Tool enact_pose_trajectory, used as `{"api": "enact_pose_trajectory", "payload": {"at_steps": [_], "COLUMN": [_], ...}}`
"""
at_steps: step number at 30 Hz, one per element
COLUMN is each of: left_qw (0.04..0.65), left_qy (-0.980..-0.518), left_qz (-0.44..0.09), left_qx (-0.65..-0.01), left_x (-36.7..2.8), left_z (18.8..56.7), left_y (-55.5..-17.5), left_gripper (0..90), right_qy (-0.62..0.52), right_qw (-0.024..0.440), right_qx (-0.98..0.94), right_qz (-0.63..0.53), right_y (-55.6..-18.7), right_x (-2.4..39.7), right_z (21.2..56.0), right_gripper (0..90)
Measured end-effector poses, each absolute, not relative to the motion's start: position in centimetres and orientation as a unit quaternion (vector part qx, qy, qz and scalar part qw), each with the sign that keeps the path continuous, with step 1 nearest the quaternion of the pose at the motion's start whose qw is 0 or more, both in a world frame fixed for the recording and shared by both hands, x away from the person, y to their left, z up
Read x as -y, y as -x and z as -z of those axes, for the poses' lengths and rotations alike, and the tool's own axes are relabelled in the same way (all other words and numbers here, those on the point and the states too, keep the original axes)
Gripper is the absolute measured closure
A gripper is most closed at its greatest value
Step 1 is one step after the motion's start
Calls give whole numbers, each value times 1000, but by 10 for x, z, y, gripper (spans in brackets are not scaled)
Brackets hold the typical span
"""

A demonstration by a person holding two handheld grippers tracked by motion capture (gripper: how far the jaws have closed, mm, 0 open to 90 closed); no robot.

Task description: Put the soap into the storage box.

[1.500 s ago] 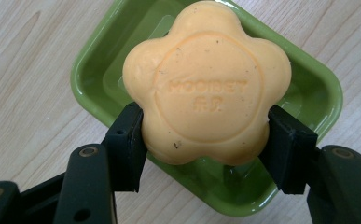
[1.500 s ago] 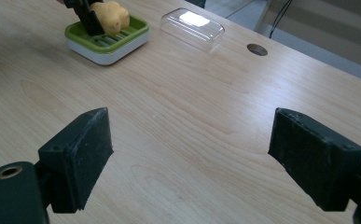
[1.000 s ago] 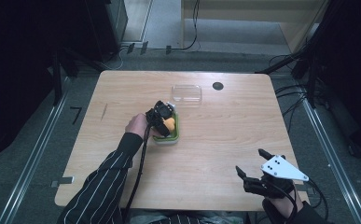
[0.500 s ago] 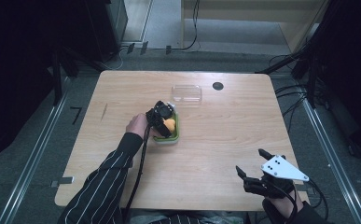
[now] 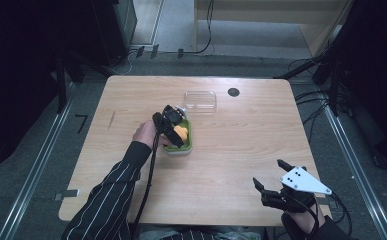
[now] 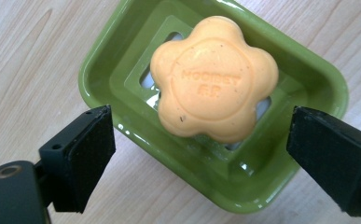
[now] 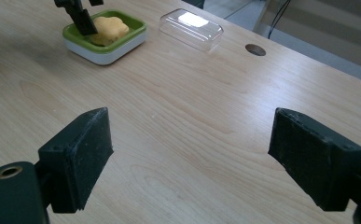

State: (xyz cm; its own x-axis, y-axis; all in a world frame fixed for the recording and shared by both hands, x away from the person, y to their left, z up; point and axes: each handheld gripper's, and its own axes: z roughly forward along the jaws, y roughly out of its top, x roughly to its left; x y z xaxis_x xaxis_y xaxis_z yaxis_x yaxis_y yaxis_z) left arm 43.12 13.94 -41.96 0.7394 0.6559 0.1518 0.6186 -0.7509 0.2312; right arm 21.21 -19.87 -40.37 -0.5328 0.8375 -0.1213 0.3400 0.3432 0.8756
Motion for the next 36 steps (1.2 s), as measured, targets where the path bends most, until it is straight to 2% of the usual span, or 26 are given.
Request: {"api": "enact_pose_trajectory", "payload": {"at_steps": [7,36], "left_qw": [85,55], "left_qy": [-924,-915], "left_qz": [-110,-80], "left_qx": [-357,-393], "left_x": [-144,-187], "left_z": [413,415], "left_y": [-425,-381], "left_gripper": [0,0], "right_qy": [-385,-386], "right_qw": [293,293], "right_qx": [-765,-764], "right_qz": [-425,-426], "right_y": [-212,-211], "right_x": [199,198], "right_z": [404,403], "right_gripper": [136,136]}}
